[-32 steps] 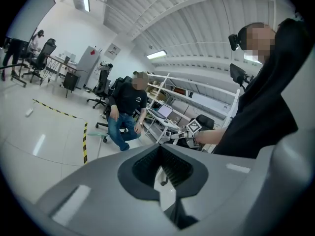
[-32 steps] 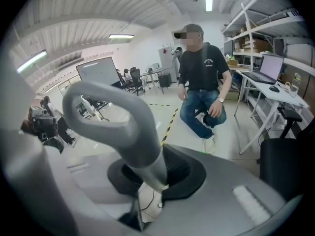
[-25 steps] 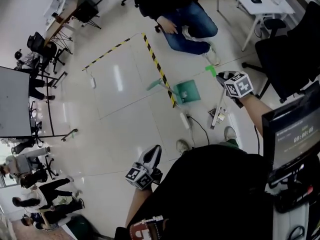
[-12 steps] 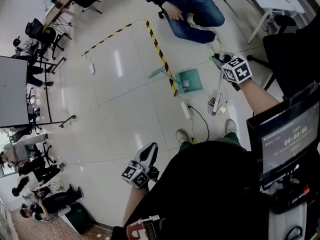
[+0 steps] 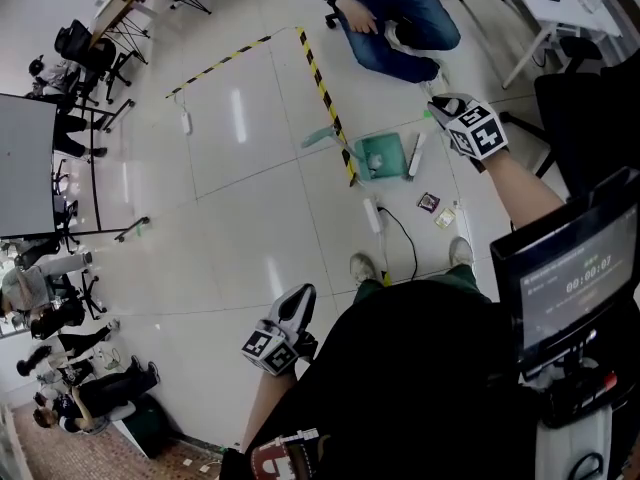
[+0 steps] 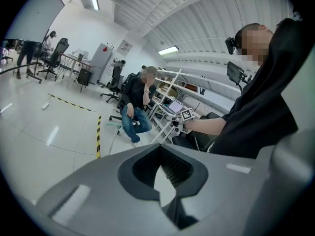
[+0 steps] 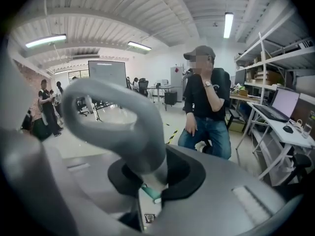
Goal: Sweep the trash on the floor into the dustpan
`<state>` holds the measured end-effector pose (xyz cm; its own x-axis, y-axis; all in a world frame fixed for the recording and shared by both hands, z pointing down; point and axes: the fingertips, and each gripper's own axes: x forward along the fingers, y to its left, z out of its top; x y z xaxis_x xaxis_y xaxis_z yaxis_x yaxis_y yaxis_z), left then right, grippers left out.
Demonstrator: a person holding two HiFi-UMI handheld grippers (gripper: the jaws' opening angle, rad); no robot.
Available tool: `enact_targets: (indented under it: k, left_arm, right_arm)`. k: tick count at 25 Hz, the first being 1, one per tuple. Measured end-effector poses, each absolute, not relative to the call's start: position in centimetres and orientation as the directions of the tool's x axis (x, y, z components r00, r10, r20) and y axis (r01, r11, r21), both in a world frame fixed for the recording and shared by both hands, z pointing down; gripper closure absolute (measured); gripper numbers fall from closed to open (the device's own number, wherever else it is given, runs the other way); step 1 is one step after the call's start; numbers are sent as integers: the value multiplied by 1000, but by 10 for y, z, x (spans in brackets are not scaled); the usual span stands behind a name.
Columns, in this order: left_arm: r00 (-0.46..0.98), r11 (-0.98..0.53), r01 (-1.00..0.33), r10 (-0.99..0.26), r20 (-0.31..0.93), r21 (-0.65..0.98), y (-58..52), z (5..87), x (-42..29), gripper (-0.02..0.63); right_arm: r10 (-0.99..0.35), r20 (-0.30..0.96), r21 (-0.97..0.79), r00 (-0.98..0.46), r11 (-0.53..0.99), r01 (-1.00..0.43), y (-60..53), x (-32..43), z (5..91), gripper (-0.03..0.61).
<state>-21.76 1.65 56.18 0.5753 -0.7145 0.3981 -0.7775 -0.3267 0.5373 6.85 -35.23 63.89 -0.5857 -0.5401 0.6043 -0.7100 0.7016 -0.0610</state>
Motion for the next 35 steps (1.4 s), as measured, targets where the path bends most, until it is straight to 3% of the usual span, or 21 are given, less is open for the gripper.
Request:
enact_targets:
  k: [12, 22, 35]
  left_arm:
    - [606, -368, -746, -721, 335, 556, 9, 562, -202, 618]
    - [611, -357, -735, -718, 333, 577, 16, 565, -196, 618]
    - [557, -292, -784, -719, 414, 548, 37, 578, -221, 618]
  right_arm:
    - [-539, 655, -162, -529, 583, -796, -323, 132, 598, 532]
    - [-485, 721, -192, -494, 546, -816, -286, 125, 637, 532]
    - [-596, 610, -171, -521, 544, -822, -345, 91, 669, 532]
